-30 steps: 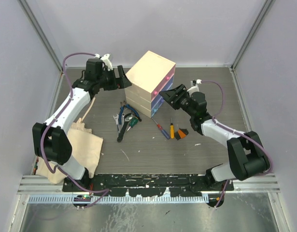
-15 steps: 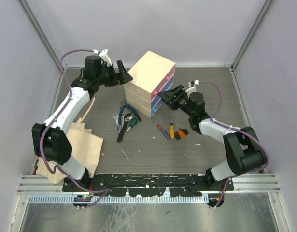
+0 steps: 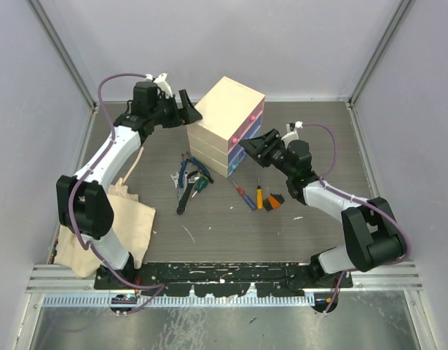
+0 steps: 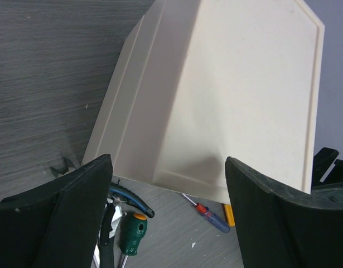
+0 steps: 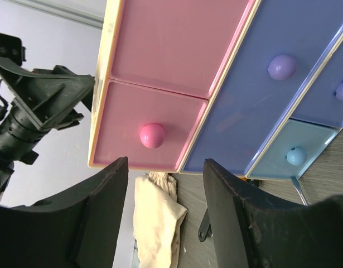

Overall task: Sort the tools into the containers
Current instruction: Open the drawer in the storage box.

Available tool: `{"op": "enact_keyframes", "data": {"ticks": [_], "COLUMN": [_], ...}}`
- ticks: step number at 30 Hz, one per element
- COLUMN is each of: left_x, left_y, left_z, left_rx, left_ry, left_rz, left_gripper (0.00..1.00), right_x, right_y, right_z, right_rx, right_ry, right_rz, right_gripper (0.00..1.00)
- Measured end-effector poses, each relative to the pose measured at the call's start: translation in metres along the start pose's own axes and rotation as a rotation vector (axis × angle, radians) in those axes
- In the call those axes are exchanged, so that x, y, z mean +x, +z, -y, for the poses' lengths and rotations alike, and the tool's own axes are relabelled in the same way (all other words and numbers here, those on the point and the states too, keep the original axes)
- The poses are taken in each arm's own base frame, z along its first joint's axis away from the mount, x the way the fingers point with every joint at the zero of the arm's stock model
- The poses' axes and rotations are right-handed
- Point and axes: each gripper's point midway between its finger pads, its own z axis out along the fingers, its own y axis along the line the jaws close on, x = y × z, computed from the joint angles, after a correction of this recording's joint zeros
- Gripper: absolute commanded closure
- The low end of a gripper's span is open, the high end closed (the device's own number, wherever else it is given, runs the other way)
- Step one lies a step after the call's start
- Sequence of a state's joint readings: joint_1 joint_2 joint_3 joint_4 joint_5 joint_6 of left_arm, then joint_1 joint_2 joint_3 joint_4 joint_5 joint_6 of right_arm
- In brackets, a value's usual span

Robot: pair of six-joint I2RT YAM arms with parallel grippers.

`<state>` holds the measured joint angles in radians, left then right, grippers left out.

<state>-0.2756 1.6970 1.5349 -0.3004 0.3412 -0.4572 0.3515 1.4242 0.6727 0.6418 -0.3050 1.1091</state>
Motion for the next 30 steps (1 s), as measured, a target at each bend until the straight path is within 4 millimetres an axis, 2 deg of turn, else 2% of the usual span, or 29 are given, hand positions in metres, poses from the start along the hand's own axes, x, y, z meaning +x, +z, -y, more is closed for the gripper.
{"op": "enact_keyframes", "data": {"ticks": [3,9,19,30], "left_x": [0.007,0.008,0.007,0.009], "left_y": [0.006,0.006,0.006,0.004], "left_z": [-0.004,-0.003,-0.003,-0.001], "left_rx": [-0.004,0.008,0.009,0.004], "left_ry": [-0.010,-0.006,0.018,0.024], "left_rz": [-0.026,-0.031,-0.030,-0.041], "left_gripper": [0.22,0.27,0.27,0.27], "right_x": [-0.002,-0.002,0.003,0.000], "right_y": [-0.001,0.000,0.013,0.015], "right_z": [-0.001,-0.002,0.006,-0.012], "right_rx": [0.002,-0.005,-0.035,-0.127], "right_ry": [-0.009,-0.005,0.056,0.071], "right_rz": [0.009,0.009,-0.010,-0.001], "right_gripper": [0.41,0.43,0.43,0.49]}}
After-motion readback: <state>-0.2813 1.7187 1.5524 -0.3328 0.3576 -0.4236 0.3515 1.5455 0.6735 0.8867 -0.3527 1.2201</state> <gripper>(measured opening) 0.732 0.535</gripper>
